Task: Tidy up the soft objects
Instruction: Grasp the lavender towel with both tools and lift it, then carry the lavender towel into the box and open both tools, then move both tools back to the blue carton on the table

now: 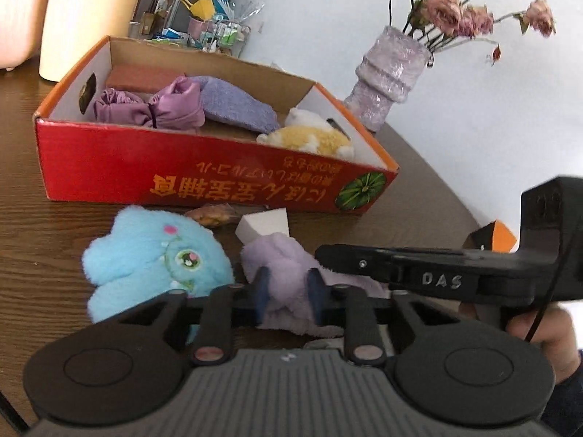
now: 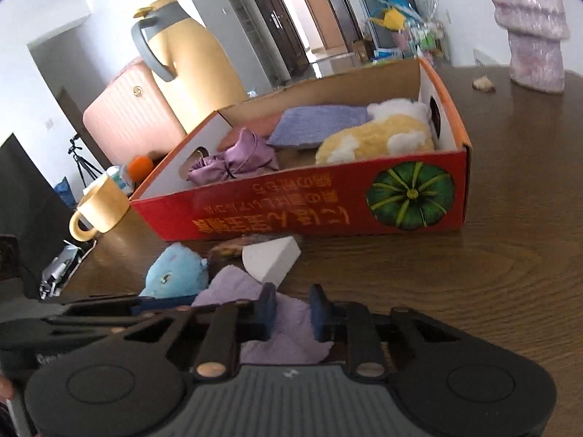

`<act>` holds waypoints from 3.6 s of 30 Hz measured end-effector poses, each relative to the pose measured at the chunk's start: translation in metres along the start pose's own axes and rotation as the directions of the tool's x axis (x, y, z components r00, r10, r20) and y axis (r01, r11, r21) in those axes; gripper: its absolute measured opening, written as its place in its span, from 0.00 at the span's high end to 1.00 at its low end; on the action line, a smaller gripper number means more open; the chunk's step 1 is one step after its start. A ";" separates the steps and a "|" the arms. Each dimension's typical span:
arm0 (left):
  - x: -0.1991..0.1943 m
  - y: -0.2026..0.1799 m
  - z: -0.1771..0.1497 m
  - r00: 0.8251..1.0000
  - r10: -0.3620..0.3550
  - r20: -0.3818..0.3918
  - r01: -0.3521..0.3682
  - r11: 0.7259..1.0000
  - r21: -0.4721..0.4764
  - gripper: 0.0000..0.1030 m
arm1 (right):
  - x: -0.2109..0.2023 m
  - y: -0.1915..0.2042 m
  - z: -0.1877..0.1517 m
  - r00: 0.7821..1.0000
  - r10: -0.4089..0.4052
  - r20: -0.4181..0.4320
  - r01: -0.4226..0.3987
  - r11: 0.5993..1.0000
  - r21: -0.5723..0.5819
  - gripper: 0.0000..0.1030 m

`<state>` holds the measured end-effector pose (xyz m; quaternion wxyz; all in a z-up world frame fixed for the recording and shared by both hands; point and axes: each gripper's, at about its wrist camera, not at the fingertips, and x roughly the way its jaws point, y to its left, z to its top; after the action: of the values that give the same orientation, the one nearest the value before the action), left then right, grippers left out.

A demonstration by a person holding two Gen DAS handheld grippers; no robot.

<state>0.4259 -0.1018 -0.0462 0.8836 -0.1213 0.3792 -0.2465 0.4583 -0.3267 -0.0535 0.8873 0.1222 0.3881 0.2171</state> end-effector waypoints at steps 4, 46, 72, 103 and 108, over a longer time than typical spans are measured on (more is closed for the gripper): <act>-0.025 -0.008 0.004 0.998 -0.016 0.067 0.016 1.000 -0.007 0.83 | -0.022 0.022 0.004 0.997 0.002 0.077 0.001 0.999 -0.041 0.89; -0.181 0.021 -0.182 0.981 0.099 0.168 -0.092 0.994 -0.050 0.80 | -0.089 0.140 -0.190 0.991 0.039 0.129 -0.041 0.999 0.011 0.78; -0.025 0.069 0.087 0.973 0.174 0.150 -0.179 0.984 0.021 0.77 | 0.084 0.090 0.113 0.998 -0.056 -0.018 0.054 0.994 -0.100 0.80; -0.240 -0.039 -0.037 0.749 0.361 0.555 -0.503 0.855 0.123 0.20 | -0.190 0.142 -0.017 0.857 -0.148 0.494 0.311 0.913 -0.265 0.35; -0.259 -0.046 -0.098 0.735 0.381 0.560 -0.510 0.856 0.087 0.17 | -0.211 0.146 -0.090 0.847 -0.142 0.512 0.321 0.905 -0.280 0.34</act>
<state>0.1852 -0.0065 0.0633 0.9935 0.0166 0.1099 -0.0263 0.2211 -0.2962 0.0766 0.9824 -0.0384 0.1222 0.1360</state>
